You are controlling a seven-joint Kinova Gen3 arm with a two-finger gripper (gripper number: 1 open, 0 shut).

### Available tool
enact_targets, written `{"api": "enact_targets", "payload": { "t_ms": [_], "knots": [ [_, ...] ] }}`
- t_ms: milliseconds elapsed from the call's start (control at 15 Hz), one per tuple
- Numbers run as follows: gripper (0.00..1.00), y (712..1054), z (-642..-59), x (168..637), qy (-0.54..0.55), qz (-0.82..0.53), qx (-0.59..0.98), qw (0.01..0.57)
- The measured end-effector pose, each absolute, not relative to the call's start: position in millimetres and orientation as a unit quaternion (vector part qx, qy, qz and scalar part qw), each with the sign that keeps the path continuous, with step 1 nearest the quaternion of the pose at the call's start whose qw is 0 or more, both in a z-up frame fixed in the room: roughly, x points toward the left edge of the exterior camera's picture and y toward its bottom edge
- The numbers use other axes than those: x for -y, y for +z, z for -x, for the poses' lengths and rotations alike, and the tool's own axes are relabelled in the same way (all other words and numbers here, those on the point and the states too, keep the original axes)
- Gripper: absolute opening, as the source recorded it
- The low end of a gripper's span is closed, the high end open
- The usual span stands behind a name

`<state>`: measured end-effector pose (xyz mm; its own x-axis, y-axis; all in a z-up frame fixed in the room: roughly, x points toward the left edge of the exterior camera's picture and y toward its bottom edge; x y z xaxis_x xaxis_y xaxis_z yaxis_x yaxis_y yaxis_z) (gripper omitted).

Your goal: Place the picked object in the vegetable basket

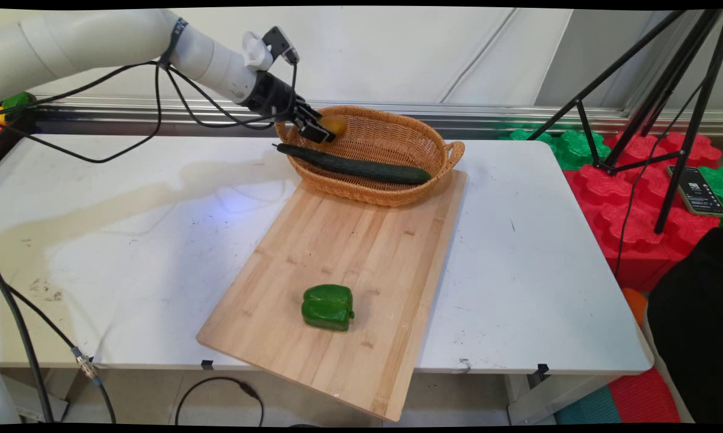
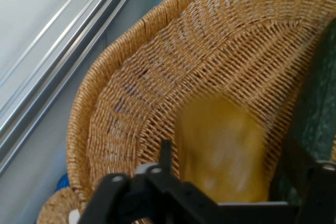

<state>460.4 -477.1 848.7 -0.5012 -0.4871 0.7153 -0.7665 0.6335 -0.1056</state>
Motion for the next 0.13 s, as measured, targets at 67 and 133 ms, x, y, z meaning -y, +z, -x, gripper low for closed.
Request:
{"api": "enact_targets", "payload": {
  "t_ms": [67,133],
  "knots": [
    [1.0,846.5,-458.7,480.2,0.211,-0.372,0.842,0.33],
    [1.0,845.0,-457.4,482.6,0.212,-0.37,0.843,0.329]
  ]
}}
